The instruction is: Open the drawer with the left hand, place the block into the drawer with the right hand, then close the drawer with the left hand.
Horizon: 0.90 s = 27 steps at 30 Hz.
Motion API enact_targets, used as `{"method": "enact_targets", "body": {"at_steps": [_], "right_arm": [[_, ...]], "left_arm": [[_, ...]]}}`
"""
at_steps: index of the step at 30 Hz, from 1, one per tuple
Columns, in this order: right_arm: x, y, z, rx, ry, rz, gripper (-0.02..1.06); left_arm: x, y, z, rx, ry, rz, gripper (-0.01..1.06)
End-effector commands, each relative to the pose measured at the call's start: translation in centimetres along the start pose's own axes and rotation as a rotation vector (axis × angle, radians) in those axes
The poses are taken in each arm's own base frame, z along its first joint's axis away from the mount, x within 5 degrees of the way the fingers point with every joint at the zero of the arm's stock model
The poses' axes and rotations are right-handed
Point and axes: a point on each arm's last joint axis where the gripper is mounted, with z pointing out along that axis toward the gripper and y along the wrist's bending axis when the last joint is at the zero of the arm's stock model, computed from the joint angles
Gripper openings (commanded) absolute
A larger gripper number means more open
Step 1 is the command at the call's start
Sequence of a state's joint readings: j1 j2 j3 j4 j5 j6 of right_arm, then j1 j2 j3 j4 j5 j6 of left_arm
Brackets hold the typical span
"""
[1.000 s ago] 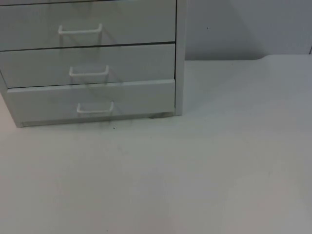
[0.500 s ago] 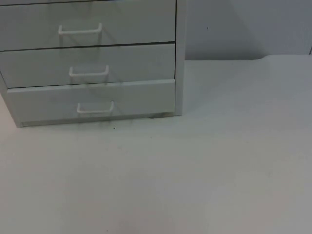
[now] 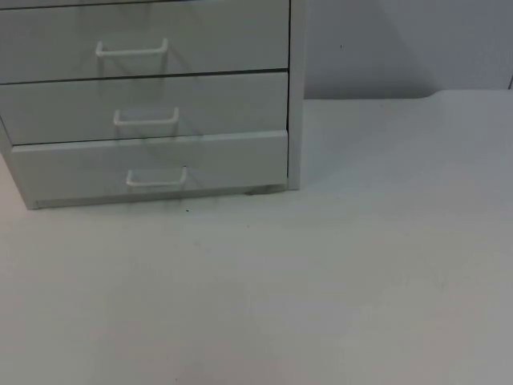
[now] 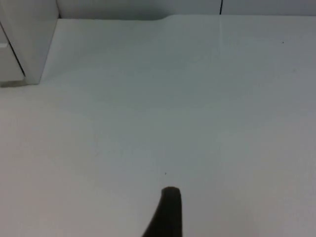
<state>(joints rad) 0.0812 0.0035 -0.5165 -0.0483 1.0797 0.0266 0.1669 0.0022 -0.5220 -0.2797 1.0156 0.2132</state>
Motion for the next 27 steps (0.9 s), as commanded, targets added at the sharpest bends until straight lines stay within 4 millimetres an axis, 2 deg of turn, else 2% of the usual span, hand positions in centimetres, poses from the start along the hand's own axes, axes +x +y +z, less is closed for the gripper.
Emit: {"method": "enact_targets", "body": {"at_steps": [1,8,18,27], "right_arm": [[0.1,0.0,0.0,0.003,-0.002,0.001,0.73],[0.1,0.0,0.0,0.003,-0.002,-0.002,0.73],[0.1,0.1,0.0,-0.009,-0.002,-0.014,0.73],[0.1,0.1,0.0,-0.011,-0.002,-0.013,0.73]], "left_arm": [[0.3,0.0,0.1,0.010,0.025,-0.006,0.00],[1.3,0.2,0.5,-0.001,0.099,0.023,0.00],[1.3,1.2,0.4,-0.117,0.101,-0.068,0.00],[1.4,1.4,0.3,-0.097,0.105,-0.059,0.00]]}}
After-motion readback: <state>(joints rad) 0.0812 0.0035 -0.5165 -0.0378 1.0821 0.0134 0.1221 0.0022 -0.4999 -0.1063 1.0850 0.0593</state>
